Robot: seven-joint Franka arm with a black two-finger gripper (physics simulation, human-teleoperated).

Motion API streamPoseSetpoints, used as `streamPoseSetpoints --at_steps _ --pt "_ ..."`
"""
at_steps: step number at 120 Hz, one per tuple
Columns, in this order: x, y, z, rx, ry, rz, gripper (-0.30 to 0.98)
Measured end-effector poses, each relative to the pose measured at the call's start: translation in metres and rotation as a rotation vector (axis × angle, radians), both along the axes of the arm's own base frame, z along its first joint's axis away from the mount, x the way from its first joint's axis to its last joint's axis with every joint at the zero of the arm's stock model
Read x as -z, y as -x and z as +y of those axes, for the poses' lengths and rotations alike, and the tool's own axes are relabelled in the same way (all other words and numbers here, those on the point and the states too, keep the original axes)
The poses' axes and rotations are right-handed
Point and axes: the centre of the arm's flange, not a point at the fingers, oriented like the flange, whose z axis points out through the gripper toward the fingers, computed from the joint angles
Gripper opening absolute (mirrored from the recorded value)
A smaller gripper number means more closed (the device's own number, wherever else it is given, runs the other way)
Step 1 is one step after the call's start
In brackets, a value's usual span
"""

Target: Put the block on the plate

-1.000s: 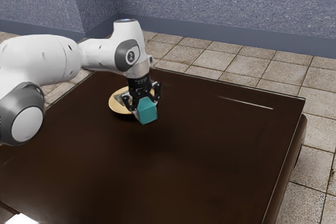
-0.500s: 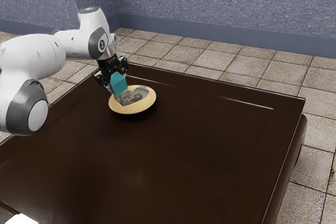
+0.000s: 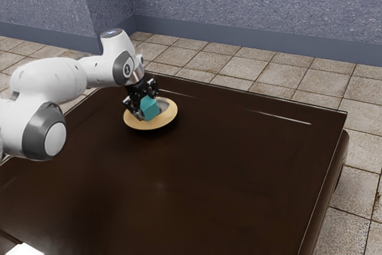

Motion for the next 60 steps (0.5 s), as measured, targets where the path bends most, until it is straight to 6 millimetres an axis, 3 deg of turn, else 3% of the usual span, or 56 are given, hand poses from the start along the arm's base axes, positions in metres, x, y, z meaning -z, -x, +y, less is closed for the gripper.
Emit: streamPoseSetpoints --at_steps 11,37,45,60 --pt "0.005 -0.001 0.003 -0.004 -0.001 -0.004 0.39" --pt "-0.004 -0.004 0.004 0.003 -0.007 -0.039 0.55" --pt "-0.019 -0.004 0.004 0.004 -0.013 -0.062 0.59" --pt "-0.064 0.002 0.004 0.005 -0.018 -0.112 0.63"
